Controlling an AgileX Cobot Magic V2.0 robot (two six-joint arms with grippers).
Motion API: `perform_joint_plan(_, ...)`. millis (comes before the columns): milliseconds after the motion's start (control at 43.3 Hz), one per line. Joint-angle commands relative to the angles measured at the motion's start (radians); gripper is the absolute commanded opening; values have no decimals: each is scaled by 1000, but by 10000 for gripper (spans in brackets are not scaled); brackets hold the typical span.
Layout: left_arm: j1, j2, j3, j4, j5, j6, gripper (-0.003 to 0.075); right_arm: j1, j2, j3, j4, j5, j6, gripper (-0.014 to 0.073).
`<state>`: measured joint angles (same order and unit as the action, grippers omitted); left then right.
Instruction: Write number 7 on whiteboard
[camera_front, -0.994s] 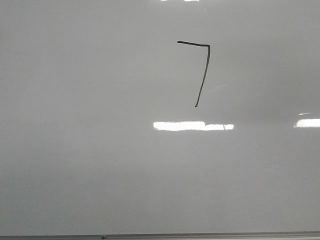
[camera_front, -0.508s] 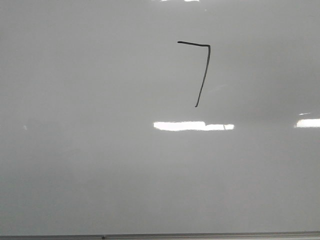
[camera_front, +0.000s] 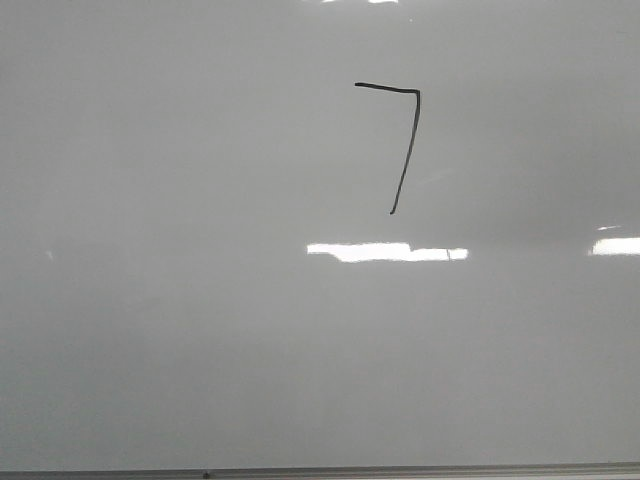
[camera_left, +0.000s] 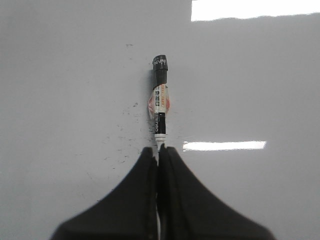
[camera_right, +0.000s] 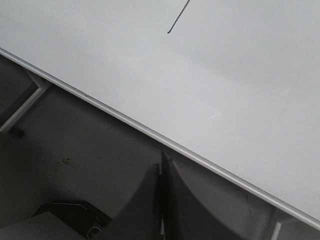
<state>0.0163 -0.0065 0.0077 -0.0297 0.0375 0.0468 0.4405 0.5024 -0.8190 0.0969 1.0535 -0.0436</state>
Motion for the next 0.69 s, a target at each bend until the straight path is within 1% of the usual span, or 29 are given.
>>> perform_joint_plan(0, -6, -13, 12, -10, -92, -2, -21, -7, 5, -21, -7, -63, -5, -68)
perform_joint_plan(69, -6, -13, 12, -10, -92, -2, -21, -8, -12, -17, -7, -70, -5, -68)
perform_joint_plan(116, -6, -13, 12, -10, -92, -2, -20, -28, -43, -5, -5, -76, -5, -68)
perform_joint_plan(185, -6, -13, 12, -10, -92, -2, -20, -93, -100, 34, -5, -113, -5, -68)
perform_joint_plan(300, -6, -13, 12, -10, -92, -2, -21, -233, -215, 167, -7, -282, -5, -68)
perform_joint_plan(439, -6, -13, 12, -10, -92, -2, -21, -344, -343, 355, -10, -520, -5, -68)
perform_joint_plan(532, -6, -13, 12, -10, -92, -2, -21, -388, -418, 474, -8, -630, -5, -68)
perform_joint_plan(670, -6, -13, 12, -10, -92, -2, -20, -412, -491, 620, -8, -731, -5, -68)
